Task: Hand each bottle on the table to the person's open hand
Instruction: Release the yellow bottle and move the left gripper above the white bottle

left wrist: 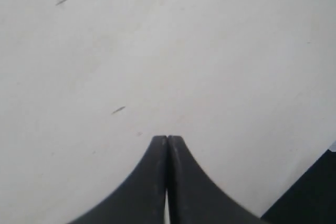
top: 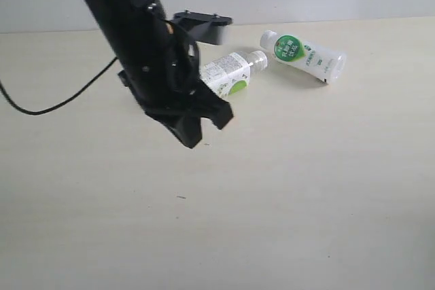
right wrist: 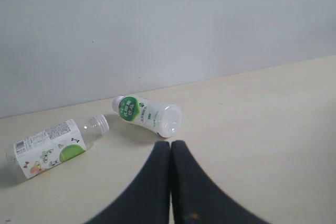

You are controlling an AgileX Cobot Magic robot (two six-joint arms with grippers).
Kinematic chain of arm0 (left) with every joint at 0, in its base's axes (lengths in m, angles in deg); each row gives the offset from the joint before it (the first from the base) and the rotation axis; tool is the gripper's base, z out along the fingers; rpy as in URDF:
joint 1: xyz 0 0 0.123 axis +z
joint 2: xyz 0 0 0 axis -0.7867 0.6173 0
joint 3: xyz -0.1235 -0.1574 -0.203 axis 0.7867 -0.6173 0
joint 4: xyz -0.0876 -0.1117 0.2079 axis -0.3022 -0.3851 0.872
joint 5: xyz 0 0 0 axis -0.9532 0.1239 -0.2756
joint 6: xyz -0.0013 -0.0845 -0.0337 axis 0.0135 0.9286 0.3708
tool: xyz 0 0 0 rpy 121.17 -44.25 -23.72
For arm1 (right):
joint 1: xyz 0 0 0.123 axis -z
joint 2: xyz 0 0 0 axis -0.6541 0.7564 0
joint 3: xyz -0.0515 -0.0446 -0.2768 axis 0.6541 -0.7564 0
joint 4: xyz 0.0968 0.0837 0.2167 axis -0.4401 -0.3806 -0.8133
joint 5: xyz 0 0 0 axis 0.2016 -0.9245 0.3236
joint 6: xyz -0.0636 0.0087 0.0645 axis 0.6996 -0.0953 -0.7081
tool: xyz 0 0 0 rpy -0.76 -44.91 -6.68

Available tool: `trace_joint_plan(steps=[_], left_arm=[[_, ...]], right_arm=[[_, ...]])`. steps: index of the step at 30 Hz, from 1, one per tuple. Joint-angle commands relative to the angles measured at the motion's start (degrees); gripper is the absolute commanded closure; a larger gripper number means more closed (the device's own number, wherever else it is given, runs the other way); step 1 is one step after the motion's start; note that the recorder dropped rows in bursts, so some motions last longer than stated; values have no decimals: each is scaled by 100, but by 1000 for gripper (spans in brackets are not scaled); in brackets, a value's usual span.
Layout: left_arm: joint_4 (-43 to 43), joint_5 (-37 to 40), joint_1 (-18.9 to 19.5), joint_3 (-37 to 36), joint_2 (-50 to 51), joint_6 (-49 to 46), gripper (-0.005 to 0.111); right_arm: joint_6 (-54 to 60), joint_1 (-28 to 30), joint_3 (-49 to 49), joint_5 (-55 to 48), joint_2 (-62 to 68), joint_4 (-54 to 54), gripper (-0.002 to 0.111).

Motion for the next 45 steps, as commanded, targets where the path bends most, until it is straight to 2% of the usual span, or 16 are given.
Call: trace_joint_plan(steps=[1, 5, 8, 30, 45], left_arm=[[25, -434, 584, -633, -584, -201, 107], [-459, -908, 1006, -789, -858, -192, 107], [-492, -973, 1107, -789, -972, -217, 107], [-422, -1016, 1106, -789, -997, -498, 107], [-72, -2084, 1106, -789, -997, -523, 107]], right_arm=[[16, 35, -27, 25, -40, 2, 108], [16, 35, -27, 25, -40, 2, 108], [16, 35, -27, 25, -40, 2, 108], [16, 35, -27, 25, -40, 2, 108], [16, 35, -27, 75, -40, 2, 108]])
